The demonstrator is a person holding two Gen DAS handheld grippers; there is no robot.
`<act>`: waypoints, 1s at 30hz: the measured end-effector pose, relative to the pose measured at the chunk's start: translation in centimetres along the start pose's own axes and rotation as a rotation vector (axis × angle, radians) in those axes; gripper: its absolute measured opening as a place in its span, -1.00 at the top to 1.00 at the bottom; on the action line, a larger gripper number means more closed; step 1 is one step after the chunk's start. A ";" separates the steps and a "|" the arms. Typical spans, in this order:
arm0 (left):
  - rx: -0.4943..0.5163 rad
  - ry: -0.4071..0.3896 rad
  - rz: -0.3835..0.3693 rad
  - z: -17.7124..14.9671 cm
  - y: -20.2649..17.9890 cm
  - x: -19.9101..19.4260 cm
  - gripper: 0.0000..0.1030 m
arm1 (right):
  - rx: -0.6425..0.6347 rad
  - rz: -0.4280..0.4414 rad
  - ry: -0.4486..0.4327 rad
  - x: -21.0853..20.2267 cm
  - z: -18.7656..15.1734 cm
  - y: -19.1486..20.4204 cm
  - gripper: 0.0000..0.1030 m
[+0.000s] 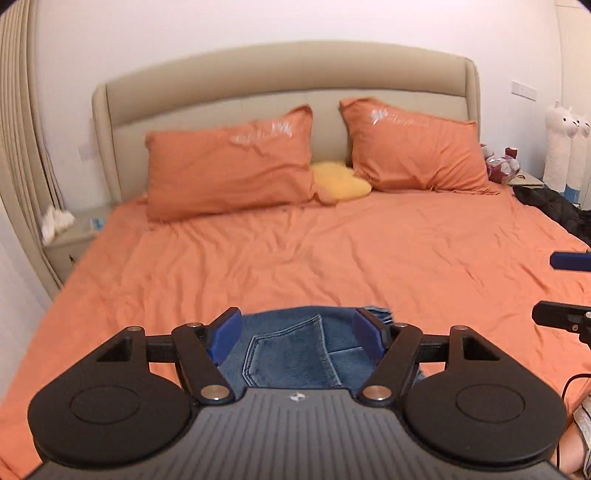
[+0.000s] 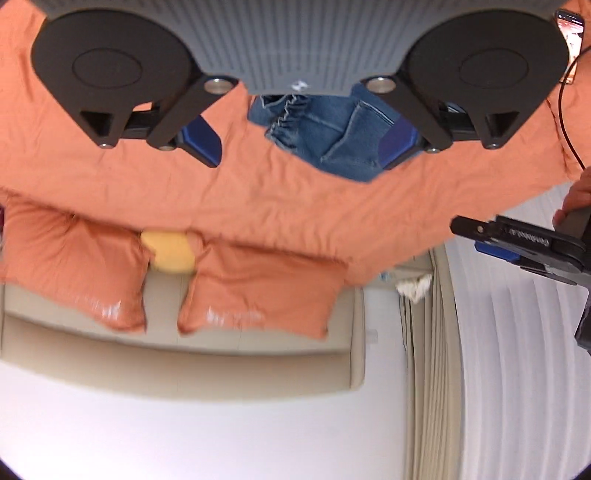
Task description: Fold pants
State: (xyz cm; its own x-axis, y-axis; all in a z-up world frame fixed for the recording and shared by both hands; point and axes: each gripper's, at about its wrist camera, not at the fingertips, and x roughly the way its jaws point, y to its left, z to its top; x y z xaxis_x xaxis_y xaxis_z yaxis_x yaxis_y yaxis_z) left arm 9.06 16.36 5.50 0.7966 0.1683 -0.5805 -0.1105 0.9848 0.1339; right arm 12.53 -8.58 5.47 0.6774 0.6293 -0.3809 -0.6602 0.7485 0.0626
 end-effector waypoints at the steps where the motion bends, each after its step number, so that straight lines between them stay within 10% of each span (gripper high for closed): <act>1: 0.008 -0.011 0.005 0.0 -0.6 -0.8 -0.58 | -0.009 -0.005 -0.024 -0.9 -0.1 0.5 -0.83; 17: 0.049 -0.094 0.186 -4.5 -5.8 -5.4 -0.86 | 0.086 -0.156 -0.084 -6.1 -4.3 3.4 -0.83; 30: -0.161 0.095 0.160 -11.2 -6.1 -2.1 -0.87 | 0.105 -0.186 0.094 -3.5 -10.3 5.8 -0.83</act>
State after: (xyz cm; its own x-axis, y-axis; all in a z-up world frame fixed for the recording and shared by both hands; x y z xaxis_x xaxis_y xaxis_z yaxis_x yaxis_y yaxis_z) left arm 1.42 10.48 -3.06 0.7031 0.3185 -0.6358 -0.3303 0.9381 0.1046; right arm 3.00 -8.55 -2.36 0.7477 0.4599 -0.4789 -0.4863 0.8704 0.0766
